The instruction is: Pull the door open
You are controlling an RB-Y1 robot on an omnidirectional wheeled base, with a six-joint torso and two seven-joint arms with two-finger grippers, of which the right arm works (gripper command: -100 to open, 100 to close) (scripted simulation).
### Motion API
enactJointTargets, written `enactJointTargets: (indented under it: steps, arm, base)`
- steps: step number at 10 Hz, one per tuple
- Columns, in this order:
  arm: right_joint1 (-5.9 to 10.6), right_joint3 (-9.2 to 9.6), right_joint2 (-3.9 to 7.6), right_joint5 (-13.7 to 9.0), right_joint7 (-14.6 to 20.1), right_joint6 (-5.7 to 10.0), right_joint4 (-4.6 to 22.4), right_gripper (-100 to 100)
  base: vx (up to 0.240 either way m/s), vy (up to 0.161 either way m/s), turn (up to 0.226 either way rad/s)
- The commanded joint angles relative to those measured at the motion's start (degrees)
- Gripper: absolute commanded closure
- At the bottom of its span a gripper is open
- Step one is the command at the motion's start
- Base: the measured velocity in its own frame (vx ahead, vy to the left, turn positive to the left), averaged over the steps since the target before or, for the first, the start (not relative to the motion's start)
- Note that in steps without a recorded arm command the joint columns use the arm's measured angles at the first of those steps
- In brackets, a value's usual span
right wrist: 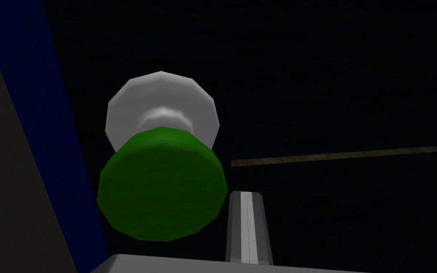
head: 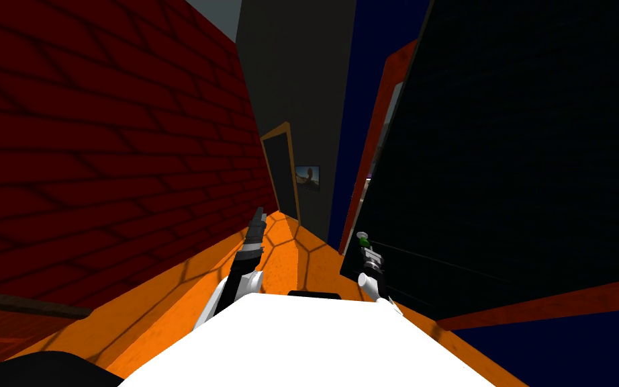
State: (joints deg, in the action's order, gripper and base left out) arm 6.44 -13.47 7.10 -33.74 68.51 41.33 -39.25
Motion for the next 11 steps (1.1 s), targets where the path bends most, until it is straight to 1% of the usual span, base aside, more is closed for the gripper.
enactJointTargets:
  steps: [1,2,3,4,9,10,11]
  arm:
    - [0.14,0.17,-0.15,0.08,0.00,0.06,-0.10,100]
    - [0.14,0.17,-0.15,0.08,0.00,0.06,-0.10,100]
    - [-0.38,1.23,-0.14,0.63,0.97,0.77,-0.30,-100]
    - [-0.52,1.68,-0.18,0.86,1.33,1.04,-0.40,-100]
    - [-2.27,7.25,-0.67,3.73,5.85,4.45,-1.73,-100]
    - [-2.43,7.79,-0.72,4.00,6.29,4.78,-1.85,-100]
    - [-2.00,7.35,-0.66,3.77,5.93,4.72,-1.18,-100]
  base:
    - [0.000,0.000,0.000]
    - [0.000,0.000,0.000]
    - [-0.118,-0.025,0.113]
    - [-0.187,-0.027,0.079]
    - [-0.216,-0.009,0.161]
    - [-0.220,-0.034,0.129]
    - [-0.093,-0.017,0.022]
